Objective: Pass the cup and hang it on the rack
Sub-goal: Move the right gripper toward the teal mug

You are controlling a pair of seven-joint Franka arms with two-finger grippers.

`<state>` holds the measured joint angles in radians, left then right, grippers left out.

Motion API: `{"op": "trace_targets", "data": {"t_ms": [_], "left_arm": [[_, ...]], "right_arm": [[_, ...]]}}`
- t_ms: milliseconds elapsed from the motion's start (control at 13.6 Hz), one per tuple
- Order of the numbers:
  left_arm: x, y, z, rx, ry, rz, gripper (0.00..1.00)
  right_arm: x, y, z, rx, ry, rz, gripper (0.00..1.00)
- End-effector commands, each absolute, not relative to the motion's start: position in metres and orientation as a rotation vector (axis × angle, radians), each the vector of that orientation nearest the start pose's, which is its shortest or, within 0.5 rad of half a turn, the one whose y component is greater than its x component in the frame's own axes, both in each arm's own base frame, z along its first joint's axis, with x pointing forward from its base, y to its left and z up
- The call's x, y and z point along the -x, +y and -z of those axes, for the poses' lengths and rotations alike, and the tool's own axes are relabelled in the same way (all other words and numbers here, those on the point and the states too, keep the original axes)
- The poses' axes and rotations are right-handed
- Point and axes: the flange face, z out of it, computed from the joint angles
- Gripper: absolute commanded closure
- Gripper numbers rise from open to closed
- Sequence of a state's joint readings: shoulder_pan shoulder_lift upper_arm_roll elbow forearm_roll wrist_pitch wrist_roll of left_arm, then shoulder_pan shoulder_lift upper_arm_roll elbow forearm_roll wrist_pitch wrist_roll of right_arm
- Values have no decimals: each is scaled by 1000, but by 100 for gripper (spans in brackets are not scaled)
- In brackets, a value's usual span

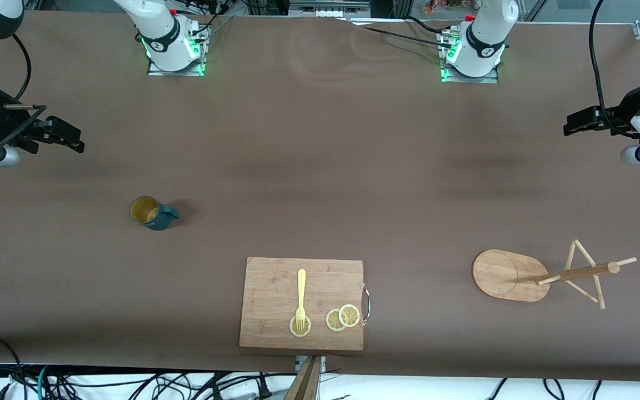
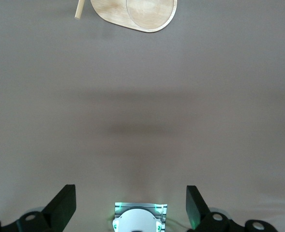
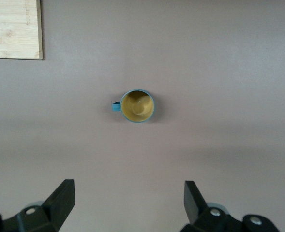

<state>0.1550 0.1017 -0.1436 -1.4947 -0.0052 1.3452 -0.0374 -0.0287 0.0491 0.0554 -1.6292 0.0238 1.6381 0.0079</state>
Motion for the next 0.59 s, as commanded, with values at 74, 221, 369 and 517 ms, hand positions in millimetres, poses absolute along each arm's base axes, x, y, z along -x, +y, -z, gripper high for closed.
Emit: {"op": "trace_targets", "data": {"t_ms": [74, 221, 369, 517], "left_arm": [[-561, 10, -591, 3130, -75, -382, 0], [-561, 9, -591, 3130, -73, -382, 0], [-561, 8, -591, 3130, -70, -382, 0], [-561, 10, -591, 3130, -75, -382, 0]], "right_arm": [[-565, 17, -573, 3126, 33, -94, 0], [-565, 17, -572, 3126, 14, -92, 0], [-566, 17, -572, 3125, 9, -89, 0], [-574, 21, -563, 3129, -4, -120, 0]]}}
